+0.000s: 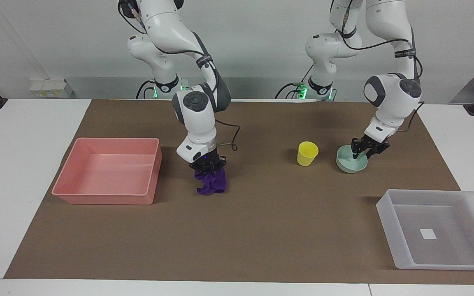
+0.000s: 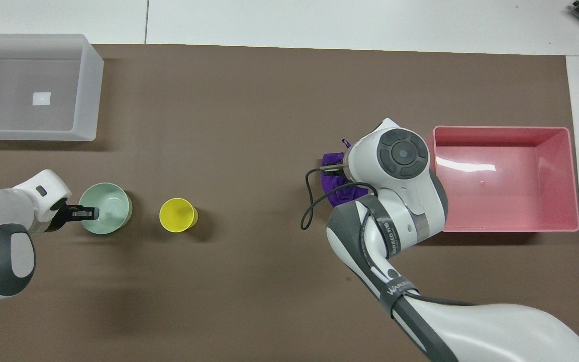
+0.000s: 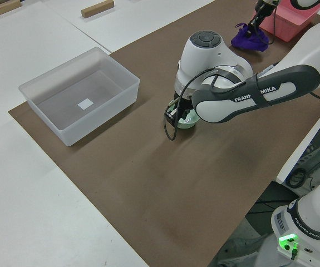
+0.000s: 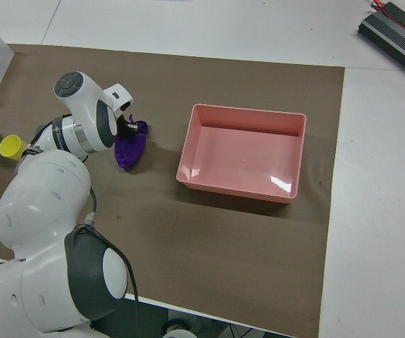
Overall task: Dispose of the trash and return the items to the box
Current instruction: 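Grasp the purple cloth with the right gripper while the left gripper grasps the bowl, then drop the cloth into the pink bin while the left gripper places the bowl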
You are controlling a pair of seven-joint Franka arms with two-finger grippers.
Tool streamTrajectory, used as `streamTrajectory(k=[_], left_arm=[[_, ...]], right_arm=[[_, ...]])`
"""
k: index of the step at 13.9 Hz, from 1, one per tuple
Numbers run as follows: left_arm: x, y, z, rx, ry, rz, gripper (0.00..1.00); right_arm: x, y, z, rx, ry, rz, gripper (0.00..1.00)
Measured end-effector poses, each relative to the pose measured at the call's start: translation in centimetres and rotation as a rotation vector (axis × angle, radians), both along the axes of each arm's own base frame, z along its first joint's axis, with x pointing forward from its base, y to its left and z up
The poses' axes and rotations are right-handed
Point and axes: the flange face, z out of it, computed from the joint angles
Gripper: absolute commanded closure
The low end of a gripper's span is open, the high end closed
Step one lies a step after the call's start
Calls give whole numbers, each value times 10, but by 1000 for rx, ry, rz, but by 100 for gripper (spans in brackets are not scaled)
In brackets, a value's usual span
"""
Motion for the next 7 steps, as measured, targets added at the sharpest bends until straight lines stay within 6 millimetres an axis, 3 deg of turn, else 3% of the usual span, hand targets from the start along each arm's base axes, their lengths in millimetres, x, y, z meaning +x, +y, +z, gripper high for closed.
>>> streamTrajectory(k=[3, 7], left_arm=[[13, 0, 19, -2, -26, 0, 100], [52, 4, 93, -10, -70, -6, 100]], right_arm=[[1, -35, 62, 19, -38, -62, 100], [2, -107, 130, 28, -79, -155, 100]])
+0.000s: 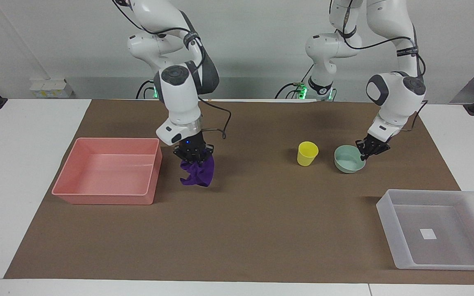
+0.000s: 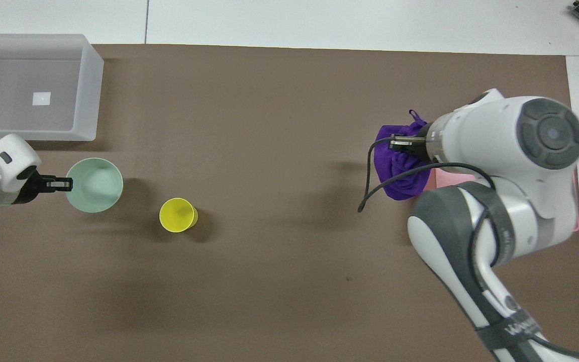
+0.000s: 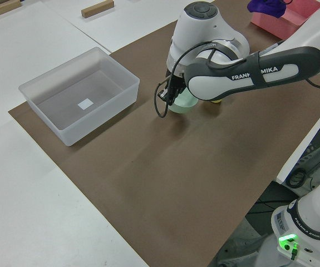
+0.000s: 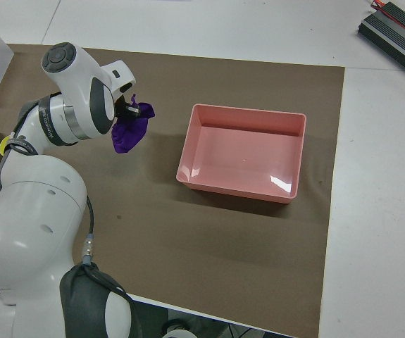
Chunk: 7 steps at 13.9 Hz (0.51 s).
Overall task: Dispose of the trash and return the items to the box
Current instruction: 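Drop the cloth into the pink bin while the left gripper places the bowl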
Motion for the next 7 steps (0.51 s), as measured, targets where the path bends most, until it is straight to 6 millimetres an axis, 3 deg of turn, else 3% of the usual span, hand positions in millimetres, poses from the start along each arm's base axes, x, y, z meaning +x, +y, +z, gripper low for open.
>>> streamTrajectory(k=[3, 5, 7], left_arm=[[38, 12, 50, 6, -71, 13, 100], [66, 21, 62, 14, -109, 27, 100], [92, 38, 68, 23, -140, 52, 100]], right_arm=[[-4, -73, 22, -35, 23, 30, 100], [-5, -131, 13, -62, 42, 73, 100], [-11, -175, -10, -74, 86, 91, 100]])
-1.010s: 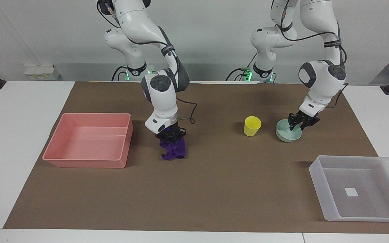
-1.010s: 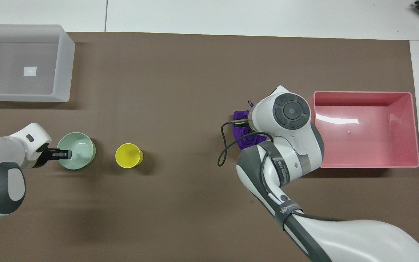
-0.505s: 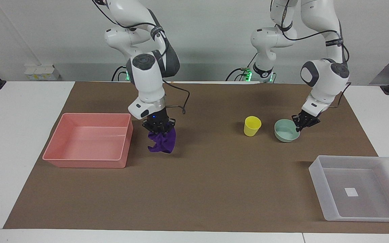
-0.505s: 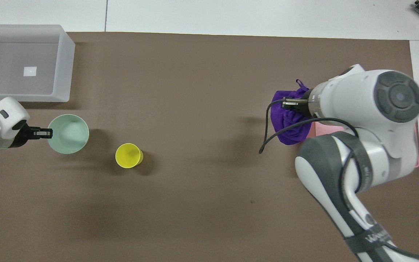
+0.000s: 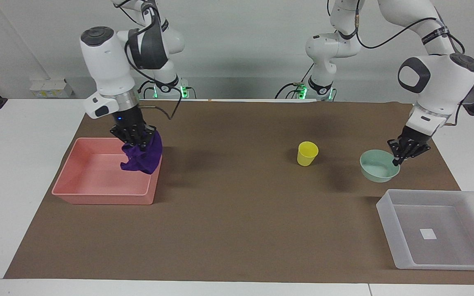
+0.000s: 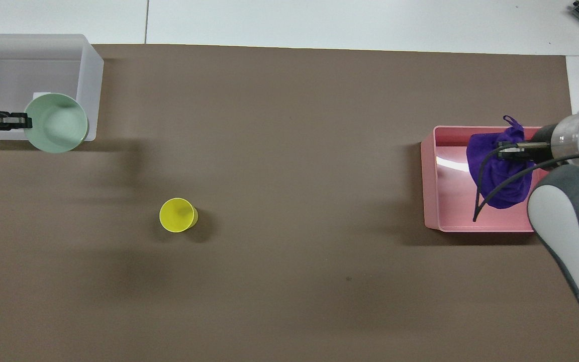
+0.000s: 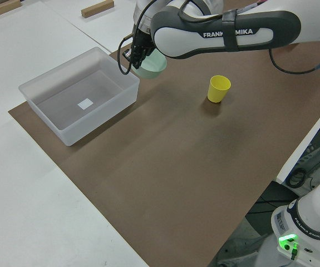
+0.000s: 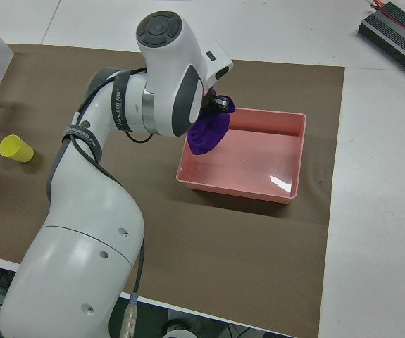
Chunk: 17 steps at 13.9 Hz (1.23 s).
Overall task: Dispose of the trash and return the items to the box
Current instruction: 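Drop the cloth into the pink bin while the left gripper places the bowl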
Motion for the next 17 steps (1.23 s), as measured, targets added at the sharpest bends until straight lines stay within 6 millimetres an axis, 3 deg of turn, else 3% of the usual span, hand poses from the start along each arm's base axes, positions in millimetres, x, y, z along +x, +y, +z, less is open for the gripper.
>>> streamTrajectory(k=[4, 6, 8, 9, 11, 14, 17], left_arm=[[47, 33, 3, 17, -51, 40, 100], [71, 55, -5, 26, -68, 66, 100], [95, 72, -21, 34, -81, 83, 100], [105, 79, -31, 37, -82, 89, 100], [118, 90, -55, 41, -77, 99, 100], [130, 95, -82, 49, -94, 106, 100], [128, 98, -117, 53, -81, 116, 100]], right_arm=[[-11, -54, -70, -14, 11, 8, 100], [-16, -61, -104, -13, 21, 0, 100], [-15, -59, -123, -14, 20, 3, 100], [-14, -59, -130, -16, 12, 4, 88], [-11, -59, -144, -17, 6, 2, 0], [-10, -56, -150, -12, 10, -27, 0], [-6, -40, -142, -7, -3, -49, 0]])
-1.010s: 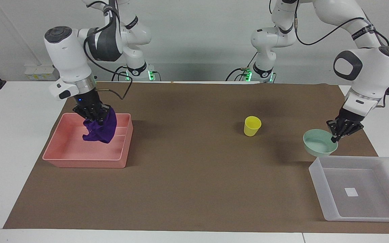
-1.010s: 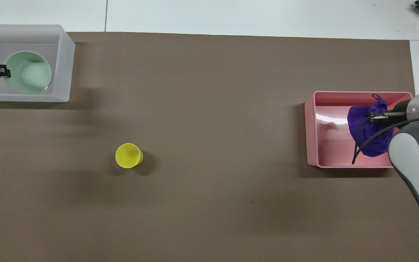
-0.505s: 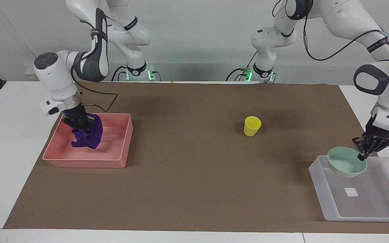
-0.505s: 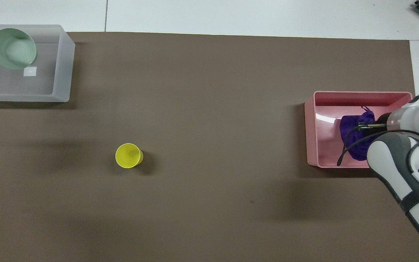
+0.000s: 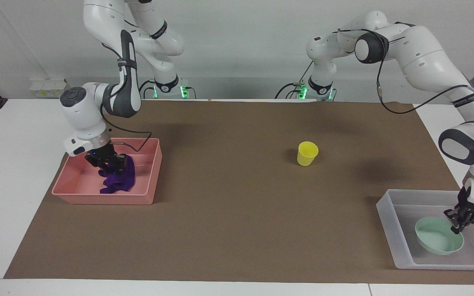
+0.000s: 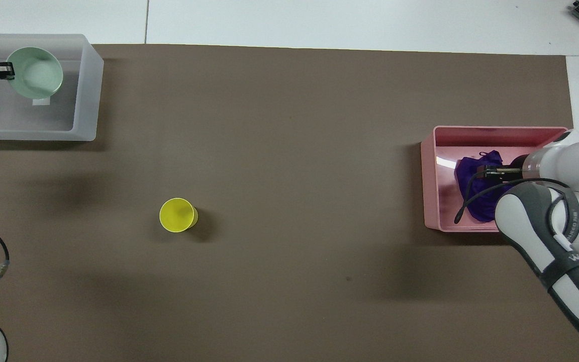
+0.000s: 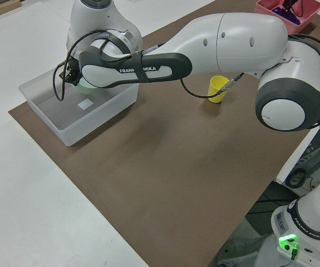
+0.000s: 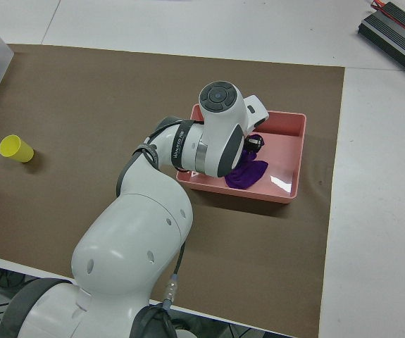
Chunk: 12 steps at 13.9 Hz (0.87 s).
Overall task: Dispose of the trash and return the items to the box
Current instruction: 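Drop the cloth into the pink bin while the left gripper places the bowl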
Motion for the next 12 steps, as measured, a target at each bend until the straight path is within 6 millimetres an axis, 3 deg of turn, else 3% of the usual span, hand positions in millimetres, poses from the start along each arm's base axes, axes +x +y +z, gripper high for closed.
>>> streamTrajectory(k=[3, 5, 7, 9, 12], left_arm=[[-9, 6, -22, 12, 3, 11, 99], [-13, 5, -21, 12, 6, 12, 84], [-16, 3, -18, 8, 19, 9, 54], [-18, 1, -11, 3, 31, 4, 46], [-24, -14, 29, -7, 45, -21, 13]], right_arm=[[5, 35, 18, 13, -5, -31, 0], [7, 58, 39, 21, -7, -44, 0], [9, 73, 68, 29, -13, -63, 0], [6, 91, 102, 36, -4, -80, 0], [-3, 103, 166, 38, 22, -79, 0]])
